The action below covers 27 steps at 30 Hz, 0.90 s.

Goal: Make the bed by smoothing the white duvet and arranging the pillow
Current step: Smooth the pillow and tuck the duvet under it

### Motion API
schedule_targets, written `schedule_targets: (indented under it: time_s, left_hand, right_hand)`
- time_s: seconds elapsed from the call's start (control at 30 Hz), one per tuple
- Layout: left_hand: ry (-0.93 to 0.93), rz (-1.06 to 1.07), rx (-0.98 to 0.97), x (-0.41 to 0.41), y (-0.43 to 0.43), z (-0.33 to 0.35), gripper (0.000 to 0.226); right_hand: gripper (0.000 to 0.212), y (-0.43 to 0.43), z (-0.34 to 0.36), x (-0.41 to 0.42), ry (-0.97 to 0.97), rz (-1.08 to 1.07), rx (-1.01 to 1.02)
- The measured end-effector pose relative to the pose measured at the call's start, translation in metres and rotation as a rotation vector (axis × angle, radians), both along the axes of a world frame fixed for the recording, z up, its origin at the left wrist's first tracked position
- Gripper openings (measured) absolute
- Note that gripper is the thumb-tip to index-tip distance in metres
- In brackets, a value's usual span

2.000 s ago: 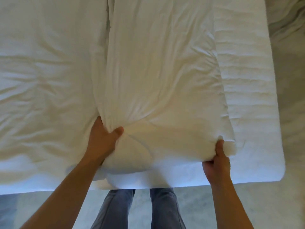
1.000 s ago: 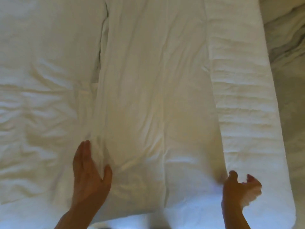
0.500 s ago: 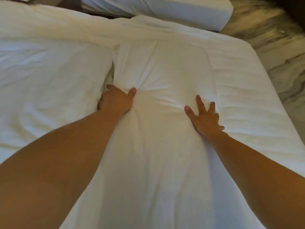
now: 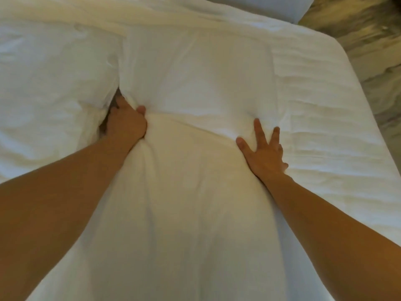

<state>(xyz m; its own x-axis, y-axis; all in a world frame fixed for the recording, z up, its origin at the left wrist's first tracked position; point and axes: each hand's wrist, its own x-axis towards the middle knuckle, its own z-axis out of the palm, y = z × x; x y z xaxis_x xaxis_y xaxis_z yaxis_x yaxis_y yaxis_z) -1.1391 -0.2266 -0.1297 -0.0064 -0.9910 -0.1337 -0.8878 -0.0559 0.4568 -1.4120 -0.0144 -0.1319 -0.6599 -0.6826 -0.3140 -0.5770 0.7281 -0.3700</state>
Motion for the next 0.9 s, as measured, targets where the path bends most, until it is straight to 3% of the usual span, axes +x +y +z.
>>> schedule_targets:
  time_s: [0.13, 0.2, 0.27, 0.37, 0.5, 0.67, 0.8, 0.9]
  left_hand:
    - [-0.116, -0.294, -0.240, 0.020, 0.062, 0.031, 0.081]
    - [-0.239, -0.399, -0.177, 0.045, 0.119, 0.029, 0.086]
    - [-0.330, -0.424, -0.127, 0.066, 0.161, 0.013, 0.088]
    - [-0.298, -0.371, -0.178, 0.072, 0.170, -0.014, 0.084]
    - [-0.270, -0.352, -0.150, 0.057, 0.155, -0.039, 0.083]
    - [-0.250, -0.375, -0.129, 0.064, 0.158, -0.034, 0.083]
    - [-0.172, -0.373, -0.128, 0.061, 0.165, -0.013, 0.088]
    - [-0.120, -0.354, -0.150, 0.060, 0.191, 0.020, 0.084]
  right_hand:
    - [0.090, 0.021, 0.002, -0.016, -0.097, -0.028, -0.110]
    - [0.101, 0.041, 0.005, -0.017, -0.166, -0.084, -0.121]
    - [0.108, 0.067, 0.008, -0.014, -0.293, -0.144, -0.107]
    - [0.112, 0.101, 0.011, -0.015, -0.428, -0.242, -0.085]
    - [0.089, 0.114, 0.017, -0.012, -0.614, -0.413, -0.106]
    - [0.064, 0.114, 0.025, -0.001, -0.669, -0.485, -0.286]
    - [0.030, 0.134, 0.076, -0.003, -0.698, -0.438, -0.457]
    - [0.024, 0.163, 0.119, -0.013, -0.690, -0.390, -0.507]
